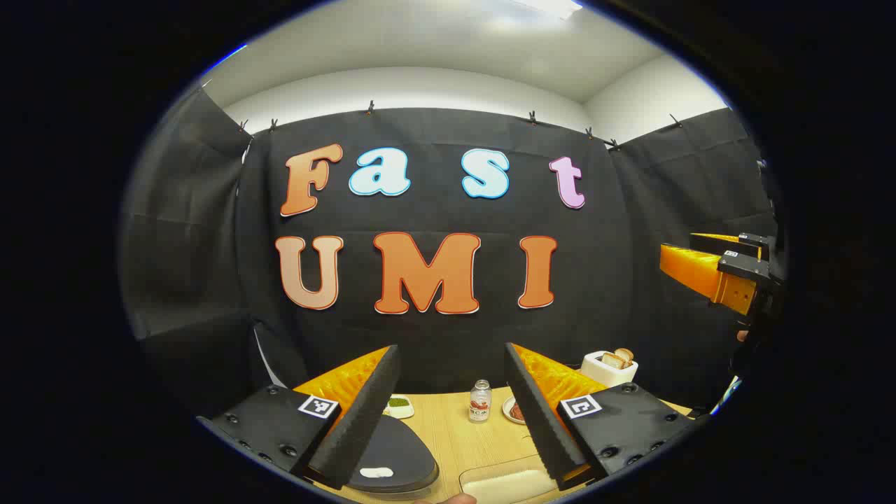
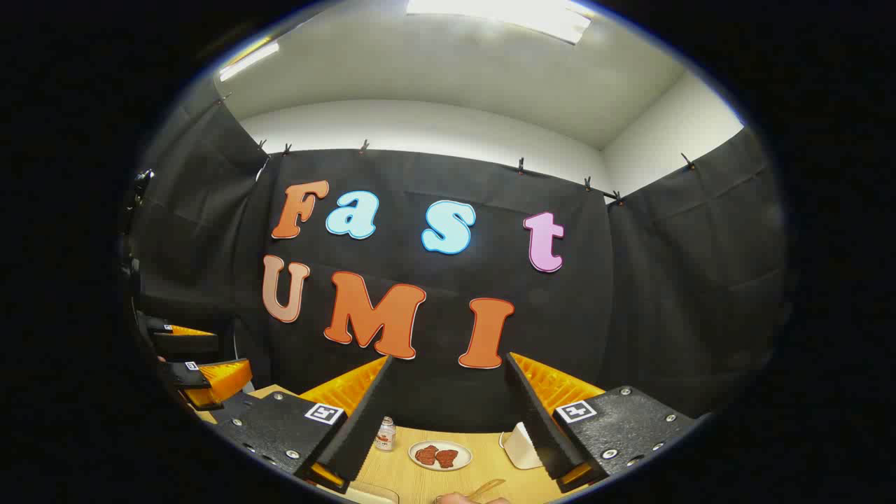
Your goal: Close the left gripper, press the button to open the rice cooker; take a wooden spoon from the chopstick holder with the right hand, scoop a spoonful of rice and pour it into the rice cooker, then put the wooden spoon back into the chopstick holder.
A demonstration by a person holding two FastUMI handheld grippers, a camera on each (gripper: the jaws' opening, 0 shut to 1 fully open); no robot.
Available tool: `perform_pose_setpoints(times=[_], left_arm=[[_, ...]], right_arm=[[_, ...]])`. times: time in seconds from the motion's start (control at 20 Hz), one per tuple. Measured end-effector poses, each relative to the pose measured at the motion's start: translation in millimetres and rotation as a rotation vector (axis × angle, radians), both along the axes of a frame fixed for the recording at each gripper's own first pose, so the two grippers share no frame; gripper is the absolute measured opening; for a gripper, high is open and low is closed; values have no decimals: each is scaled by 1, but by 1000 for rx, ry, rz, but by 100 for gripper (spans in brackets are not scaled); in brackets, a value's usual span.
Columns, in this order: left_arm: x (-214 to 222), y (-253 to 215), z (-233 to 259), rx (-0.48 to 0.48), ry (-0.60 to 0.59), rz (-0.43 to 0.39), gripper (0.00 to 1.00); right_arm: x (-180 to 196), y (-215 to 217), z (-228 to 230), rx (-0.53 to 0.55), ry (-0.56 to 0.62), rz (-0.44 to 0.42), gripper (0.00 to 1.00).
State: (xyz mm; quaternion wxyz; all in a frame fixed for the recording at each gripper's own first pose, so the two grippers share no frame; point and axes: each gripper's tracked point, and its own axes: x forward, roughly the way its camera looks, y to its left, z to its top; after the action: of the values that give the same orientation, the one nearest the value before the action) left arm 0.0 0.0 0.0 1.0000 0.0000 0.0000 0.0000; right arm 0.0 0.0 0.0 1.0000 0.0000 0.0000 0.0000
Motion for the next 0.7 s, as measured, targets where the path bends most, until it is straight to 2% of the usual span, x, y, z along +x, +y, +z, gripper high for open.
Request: perform_pose_setpoints(times=[0.7], left_arm=[[-3,5,4,16,-11,10,98]], right_arm=[[2,1,-16,5,49,10,96]])
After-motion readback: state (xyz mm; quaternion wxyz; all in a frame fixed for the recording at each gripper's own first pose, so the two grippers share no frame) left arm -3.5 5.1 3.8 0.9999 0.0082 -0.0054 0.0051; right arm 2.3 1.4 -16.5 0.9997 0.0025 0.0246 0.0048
